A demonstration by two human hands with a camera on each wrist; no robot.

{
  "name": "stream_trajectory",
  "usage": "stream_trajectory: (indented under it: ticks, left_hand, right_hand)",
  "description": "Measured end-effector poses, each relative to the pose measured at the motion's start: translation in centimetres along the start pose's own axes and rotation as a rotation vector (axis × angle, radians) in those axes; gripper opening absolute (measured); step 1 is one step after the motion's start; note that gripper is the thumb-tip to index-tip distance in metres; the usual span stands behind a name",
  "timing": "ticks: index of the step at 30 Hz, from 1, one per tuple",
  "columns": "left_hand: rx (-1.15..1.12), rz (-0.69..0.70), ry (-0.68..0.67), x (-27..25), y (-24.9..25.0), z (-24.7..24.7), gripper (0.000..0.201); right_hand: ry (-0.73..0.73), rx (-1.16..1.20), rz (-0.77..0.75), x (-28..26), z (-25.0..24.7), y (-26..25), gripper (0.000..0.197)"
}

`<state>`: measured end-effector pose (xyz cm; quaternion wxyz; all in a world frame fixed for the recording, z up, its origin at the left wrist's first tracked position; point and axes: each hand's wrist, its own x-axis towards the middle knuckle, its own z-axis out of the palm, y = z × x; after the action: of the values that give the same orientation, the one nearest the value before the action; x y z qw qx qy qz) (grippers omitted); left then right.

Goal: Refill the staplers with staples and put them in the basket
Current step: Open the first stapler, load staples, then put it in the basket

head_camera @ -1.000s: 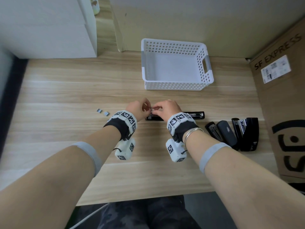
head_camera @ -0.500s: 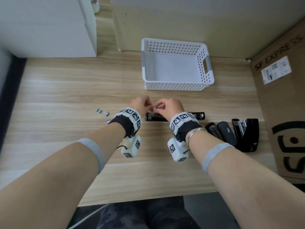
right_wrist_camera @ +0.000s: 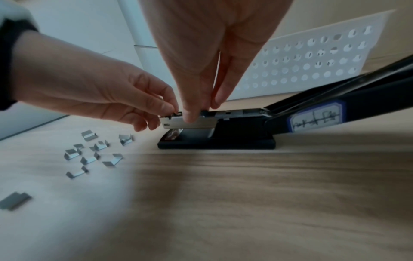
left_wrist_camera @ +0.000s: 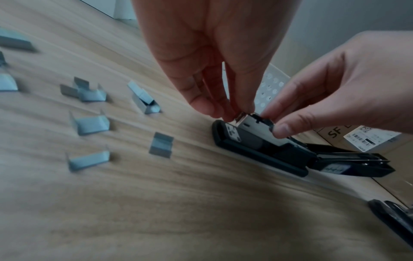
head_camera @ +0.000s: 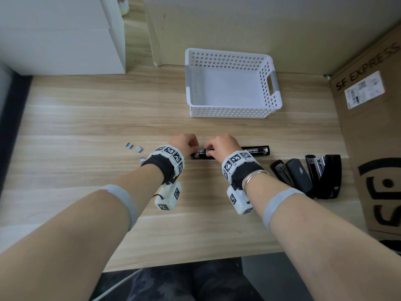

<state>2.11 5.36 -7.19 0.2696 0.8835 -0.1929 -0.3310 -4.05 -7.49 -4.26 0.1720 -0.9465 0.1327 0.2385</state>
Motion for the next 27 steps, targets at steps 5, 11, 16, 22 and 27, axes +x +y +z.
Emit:
stream_trajectory:
  ticks: [5, 11, 16, 22, 27]
  left_hand:
    - [0.015, -0.002, -0.005, 0.0, -0.2, 0.0, 0.019]
    - [0.011, 0.023, -0.004, -0.2, -0.2, 0.1, 0.02]
    - [0.071, -0.014, 0.042, -0.1, -1.3, -2.1, 0.02]
    - [0.321, -0.09, 0.006, -0.6, -4.4, -5.1, 0.024]
    - [0.355, -0.108, -0.081, -0.7, -4.3, -4.3, 0.037]
  right_hand:
    - [0.005, 0.084, 0.035, 0.7, 0.2, 0.0, 0.019]
    - [0.019, 0.087, 0.1, 0.9, 0.5, 0.6, 0.02]
    - [0.034, 0.086, 0.138, 0.6, -0.3, 1.6, 0.022]
    - [0.119, 0.136, 0.108, 0.8, -0.1, 0.6, 0.018]
    - [0.135, 0.113, 0.091, 0.8, 0.8, 0.1, 0.018]
